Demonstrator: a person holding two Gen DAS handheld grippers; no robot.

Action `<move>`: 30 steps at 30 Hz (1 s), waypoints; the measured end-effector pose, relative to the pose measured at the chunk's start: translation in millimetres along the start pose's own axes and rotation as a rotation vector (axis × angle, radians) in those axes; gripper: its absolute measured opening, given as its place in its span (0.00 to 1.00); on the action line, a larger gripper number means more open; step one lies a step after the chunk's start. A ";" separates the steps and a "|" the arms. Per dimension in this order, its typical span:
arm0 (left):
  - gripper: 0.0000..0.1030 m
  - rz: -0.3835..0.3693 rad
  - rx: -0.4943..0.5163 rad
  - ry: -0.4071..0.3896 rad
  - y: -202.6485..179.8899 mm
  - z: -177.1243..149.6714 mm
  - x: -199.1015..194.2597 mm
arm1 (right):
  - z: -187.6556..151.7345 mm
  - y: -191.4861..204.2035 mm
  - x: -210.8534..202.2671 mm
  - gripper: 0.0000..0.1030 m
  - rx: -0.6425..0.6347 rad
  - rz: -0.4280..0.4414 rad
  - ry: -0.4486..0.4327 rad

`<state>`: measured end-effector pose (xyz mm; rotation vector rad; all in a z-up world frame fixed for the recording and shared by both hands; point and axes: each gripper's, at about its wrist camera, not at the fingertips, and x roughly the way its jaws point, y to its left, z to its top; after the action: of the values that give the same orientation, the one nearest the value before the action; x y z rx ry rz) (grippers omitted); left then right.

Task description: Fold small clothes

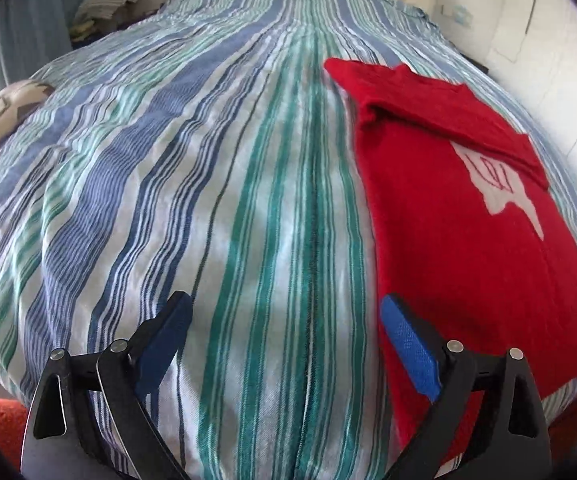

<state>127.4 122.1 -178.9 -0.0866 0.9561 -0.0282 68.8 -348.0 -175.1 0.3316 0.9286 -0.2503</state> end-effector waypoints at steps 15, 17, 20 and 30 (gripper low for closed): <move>0.93 0.033 -0.065 -0.069 16.2 6.4 -3.5 | -9.0 6.3 6.2 0.64 -0.015 0.002 -0.008; 0.93 0.032 -0.066 -0.071 16.0 6.7 -3.3 | -8.7 4.4 8.6 0.64 -0.006 0.002 -0.002; 0.93 0.033 -0.063 -0.072 15.4 6.5 -3.2 | -8.9 3.1 11.5 0.64 0.001 0.004 0.006; 0.93 0.043 -0.032 -0.066 8.6 6.2 0.9 | -9.8 6.2 18.4 0.64 0.003 0.023 0.019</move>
<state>132.8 131.0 -176.9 -0.0964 0.8922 0.0292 74.4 -339.7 -194.5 0.3473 0.9423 -0.2277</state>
